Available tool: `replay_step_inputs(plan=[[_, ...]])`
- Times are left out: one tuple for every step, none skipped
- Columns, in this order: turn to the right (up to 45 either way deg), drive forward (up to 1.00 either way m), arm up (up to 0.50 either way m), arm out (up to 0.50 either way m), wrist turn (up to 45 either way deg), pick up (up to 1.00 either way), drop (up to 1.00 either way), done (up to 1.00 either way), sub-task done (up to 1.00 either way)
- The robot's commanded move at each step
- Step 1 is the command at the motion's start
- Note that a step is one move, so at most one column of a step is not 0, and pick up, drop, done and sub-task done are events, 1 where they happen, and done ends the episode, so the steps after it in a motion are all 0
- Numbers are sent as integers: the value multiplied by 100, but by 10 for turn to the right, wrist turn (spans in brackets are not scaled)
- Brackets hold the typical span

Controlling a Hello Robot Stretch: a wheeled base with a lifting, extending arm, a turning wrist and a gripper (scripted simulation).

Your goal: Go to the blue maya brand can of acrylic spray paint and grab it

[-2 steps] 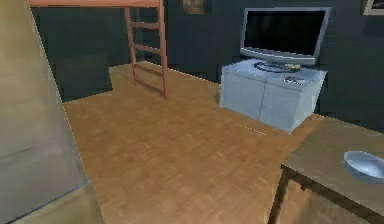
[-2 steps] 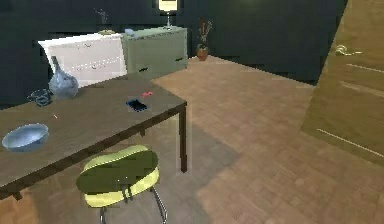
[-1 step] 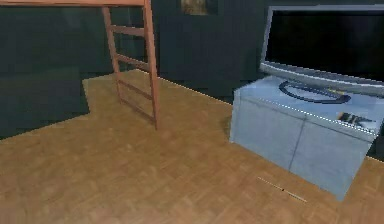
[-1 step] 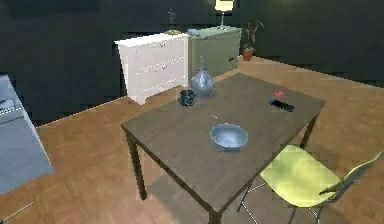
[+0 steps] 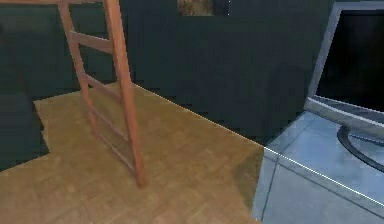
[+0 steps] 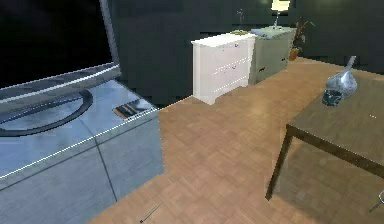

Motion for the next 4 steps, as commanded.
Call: replay_step_inputs(plan=[[30,0,0,0,0,0,0,0,0],[0,100,0,0,0,0,0,0,0],[0,40,0,0,0,0,0,0,0],[-450,0,0,0,0,0,0,0,0]])
